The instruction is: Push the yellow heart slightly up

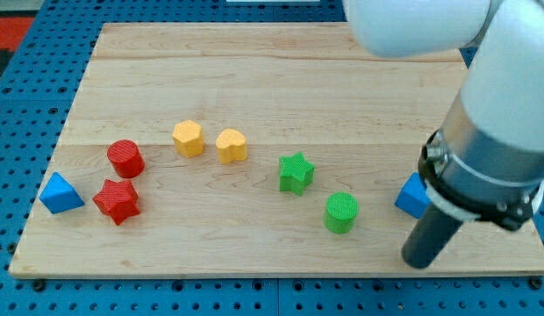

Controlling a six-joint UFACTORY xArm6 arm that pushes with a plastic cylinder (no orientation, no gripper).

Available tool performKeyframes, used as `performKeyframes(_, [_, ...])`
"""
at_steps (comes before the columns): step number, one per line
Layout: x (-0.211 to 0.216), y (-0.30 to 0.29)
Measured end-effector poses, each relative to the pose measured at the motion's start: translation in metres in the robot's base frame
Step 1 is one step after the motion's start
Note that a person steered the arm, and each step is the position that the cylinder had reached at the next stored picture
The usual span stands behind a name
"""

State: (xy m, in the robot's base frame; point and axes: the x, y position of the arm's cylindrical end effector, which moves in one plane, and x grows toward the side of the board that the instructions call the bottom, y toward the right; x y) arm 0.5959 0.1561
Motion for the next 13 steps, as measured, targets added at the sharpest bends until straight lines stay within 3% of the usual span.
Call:
performKeyframes(1, [-0.028,0.088])
performKeyframes(2, [-0.067,0.132])
performKeyframes(4, [-0.201,0.053])
performKeyframes(5, [-0.237,-0.015])
performKeyframes(6, [-0.212,-0.027])
performKeyframes(8, [-0.157,-0.156])
performKeyframes(10, [-0.098,-0.185])
performKeyframes(11, [-0.09,-0.218])
performKeyframes(13, [-0.126,-0.208])
